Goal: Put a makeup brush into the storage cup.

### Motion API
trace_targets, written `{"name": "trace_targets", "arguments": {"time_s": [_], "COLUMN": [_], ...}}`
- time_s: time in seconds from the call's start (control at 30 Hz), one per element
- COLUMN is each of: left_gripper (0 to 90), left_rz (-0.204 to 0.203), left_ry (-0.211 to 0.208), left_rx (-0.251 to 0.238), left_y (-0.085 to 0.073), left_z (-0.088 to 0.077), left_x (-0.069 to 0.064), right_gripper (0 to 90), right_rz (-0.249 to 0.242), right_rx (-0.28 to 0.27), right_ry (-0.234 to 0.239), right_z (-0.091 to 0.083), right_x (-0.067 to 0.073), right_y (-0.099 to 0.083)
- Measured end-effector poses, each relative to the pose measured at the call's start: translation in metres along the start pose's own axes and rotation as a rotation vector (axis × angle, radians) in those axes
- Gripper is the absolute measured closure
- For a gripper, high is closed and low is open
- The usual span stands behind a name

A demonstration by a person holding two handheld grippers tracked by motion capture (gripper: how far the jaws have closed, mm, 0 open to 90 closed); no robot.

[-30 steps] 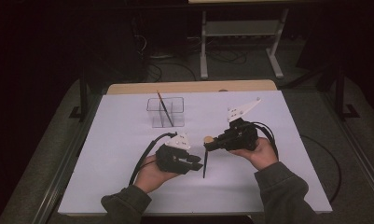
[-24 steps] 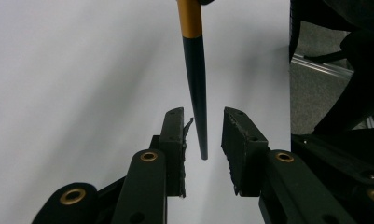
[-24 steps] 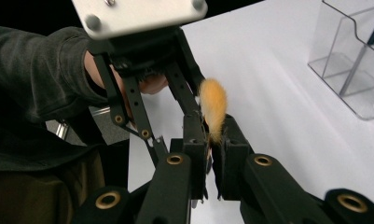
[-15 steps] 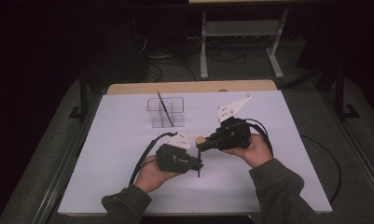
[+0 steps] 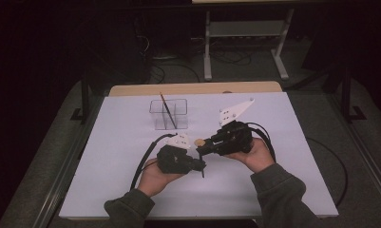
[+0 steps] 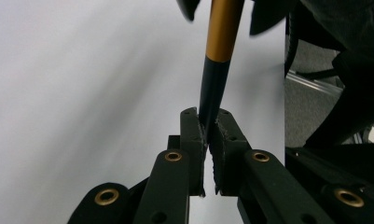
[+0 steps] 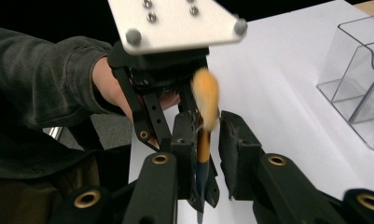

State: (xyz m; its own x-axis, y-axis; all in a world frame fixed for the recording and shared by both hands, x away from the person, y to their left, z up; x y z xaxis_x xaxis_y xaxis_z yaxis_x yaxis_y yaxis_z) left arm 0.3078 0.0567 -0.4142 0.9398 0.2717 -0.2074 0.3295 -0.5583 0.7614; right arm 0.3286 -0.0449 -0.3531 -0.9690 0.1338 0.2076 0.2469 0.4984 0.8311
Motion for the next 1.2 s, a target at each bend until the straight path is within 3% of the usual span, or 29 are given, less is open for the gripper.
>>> {"name": "trace_targets", "arguments": {"time_s": [0.27,0.87,1.2], "left_gripper": [83.7,82.5,71.9], "left_rz": [-0.019,-0.026,-0.038], "left_ry": [0.003,0.005,0.049], "left_rx": [-0.034,-0.036,-0.039], "left_y": [0.0014,-0.0002,-0.0066], "left_z": [-0.0034,-0.0026,-0.0092], "left_x": [0.0021,0.0035,0.0059], "right_gripper": [72.8,82.9,83.1], "right_rz": [0.006,-0.015,-0.003], "right_rx": [0.002,0.002,0.033], "right_ry": [-0.017,-0.022,-0.042], "right_z": [0.0048,0.0094,0.0085], "right_x": [-0.0025,-0.0017,-0.0093], "right_y": [-0.0046,-0.0050,-0.0088]}}
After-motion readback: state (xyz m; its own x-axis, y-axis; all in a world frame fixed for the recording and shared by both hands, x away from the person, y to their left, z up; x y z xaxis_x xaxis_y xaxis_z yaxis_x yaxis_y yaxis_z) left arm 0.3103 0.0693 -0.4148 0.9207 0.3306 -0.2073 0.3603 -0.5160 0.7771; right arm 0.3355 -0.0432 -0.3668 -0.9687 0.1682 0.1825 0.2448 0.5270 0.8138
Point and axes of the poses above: each handheld gripper's, and its own axes: z roughly forward along the jaws, y roughly out of its top, x roughly to its left, the point moved 7 cm from there along z, roughly forward along the jaws, and after that the axes turned 1 degree about -z, right-handed, at the moved point
